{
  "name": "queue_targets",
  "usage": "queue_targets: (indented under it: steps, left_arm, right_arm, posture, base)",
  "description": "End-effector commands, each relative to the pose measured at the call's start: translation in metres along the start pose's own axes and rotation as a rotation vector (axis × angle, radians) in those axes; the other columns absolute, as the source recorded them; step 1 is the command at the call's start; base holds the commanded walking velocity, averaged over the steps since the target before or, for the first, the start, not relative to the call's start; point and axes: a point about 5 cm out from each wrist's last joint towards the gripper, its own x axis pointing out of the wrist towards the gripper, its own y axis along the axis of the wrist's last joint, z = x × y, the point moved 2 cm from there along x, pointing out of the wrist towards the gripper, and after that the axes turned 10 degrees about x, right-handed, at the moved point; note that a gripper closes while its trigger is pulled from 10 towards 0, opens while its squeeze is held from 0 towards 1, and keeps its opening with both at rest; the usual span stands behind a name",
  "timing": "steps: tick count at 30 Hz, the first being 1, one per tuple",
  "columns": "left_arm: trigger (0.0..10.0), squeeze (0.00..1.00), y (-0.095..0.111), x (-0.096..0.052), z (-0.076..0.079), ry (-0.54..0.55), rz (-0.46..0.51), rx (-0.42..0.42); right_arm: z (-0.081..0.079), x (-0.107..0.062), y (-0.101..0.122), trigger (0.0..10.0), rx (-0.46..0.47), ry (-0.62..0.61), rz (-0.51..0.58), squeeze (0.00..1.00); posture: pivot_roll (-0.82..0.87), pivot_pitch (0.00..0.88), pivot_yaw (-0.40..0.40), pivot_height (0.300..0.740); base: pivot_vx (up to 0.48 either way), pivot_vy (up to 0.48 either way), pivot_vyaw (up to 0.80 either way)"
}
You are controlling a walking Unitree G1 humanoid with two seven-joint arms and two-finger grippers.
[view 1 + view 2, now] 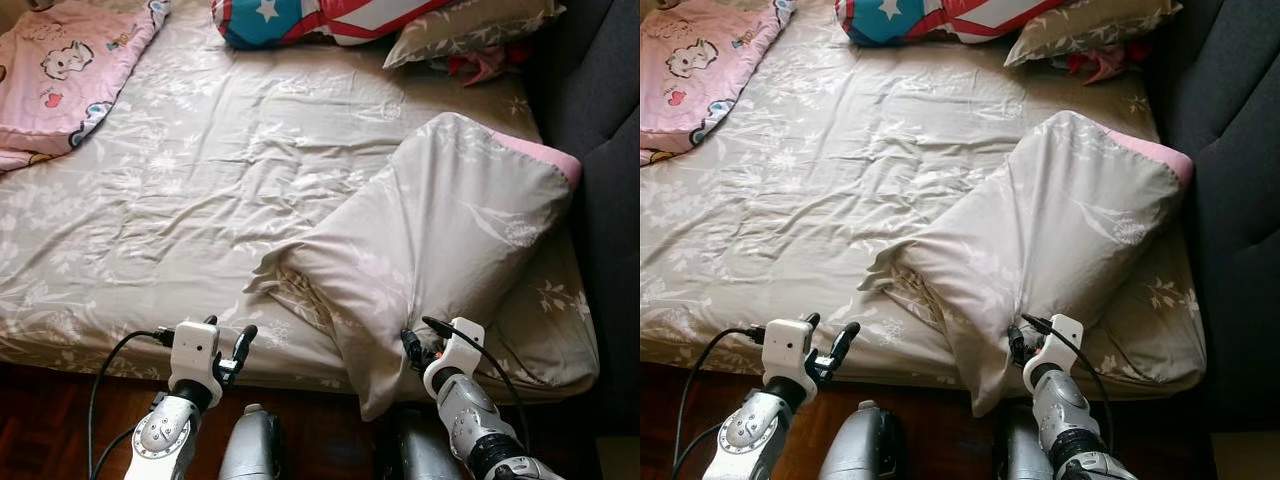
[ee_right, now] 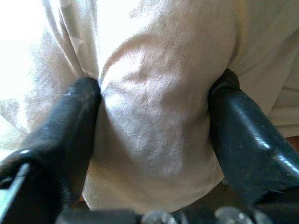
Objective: Clean up the room
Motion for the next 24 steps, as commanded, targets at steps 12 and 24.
queue_targets:
  steps: [12,24]
  left_arm:
    - [10.0,0.0,-0.0099,-0.012,0.0013,-0.018,-0.048,0.033]
    - [10.0,0.0,-0.0098,-0.0097,0.0079,-0.033,-0.043,0.043]
  right_arm:
    - [0.0111,-0.0115,-0.0522,0.0,-0.015,-0.018,-0.181,0.0]
    - [0.0109,-0.0109,-0.0477,0.0,-0.021,-0.002,-0.157,0.0]
  posture:
    - [0.09,0.365,0.09,0.652]
    - [0.07,0.36,0.076,0.652]
  base:
    - [0.0,0.0,0.0]
    - [0.0,0.0,0.0]
